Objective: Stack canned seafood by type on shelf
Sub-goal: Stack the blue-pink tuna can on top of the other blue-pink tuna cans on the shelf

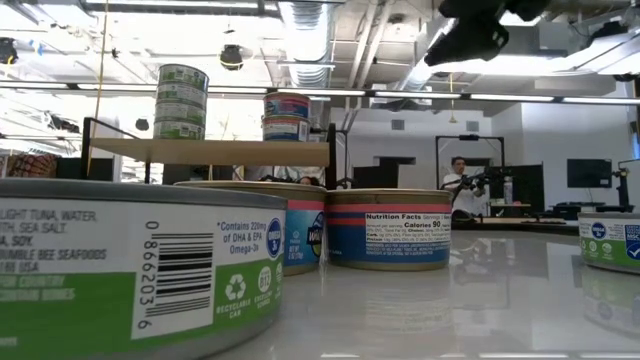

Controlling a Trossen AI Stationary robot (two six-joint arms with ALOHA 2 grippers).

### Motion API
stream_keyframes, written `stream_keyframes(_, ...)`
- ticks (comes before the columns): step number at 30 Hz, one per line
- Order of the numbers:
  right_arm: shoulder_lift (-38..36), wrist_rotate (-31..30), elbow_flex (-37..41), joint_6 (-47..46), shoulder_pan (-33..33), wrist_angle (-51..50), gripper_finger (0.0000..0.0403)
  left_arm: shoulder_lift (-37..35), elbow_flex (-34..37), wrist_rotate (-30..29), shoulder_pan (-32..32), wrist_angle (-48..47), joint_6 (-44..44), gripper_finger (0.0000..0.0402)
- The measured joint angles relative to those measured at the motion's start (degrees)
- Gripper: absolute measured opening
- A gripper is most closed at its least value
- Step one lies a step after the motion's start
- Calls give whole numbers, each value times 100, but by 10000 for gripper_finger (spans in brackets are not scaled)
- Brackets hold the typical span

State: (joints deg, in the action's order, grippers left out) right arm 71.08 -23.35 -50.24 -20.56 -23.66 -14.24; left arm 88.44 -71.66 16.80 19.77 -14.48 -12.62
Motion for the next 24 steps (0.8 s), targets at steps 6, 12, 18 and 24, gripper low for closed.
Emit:
stream_keyframes(6,-215,59,721,-360,7,1166,376,81,155,918,-187,1072,-314,240)
stream_keyframes(12,74,118,839,-1358,-88,1356,376,75,1038,1232,-190,2263,-256,240)
stream_keyframes(18,496,127,839,-1956,-196,1404,376,48,1806,1250,-192,3192,183,240)
stream_keyframes(24,974,224,760,-2059,-186,1622,365,46,2086,1141,-192,3452,605,240)
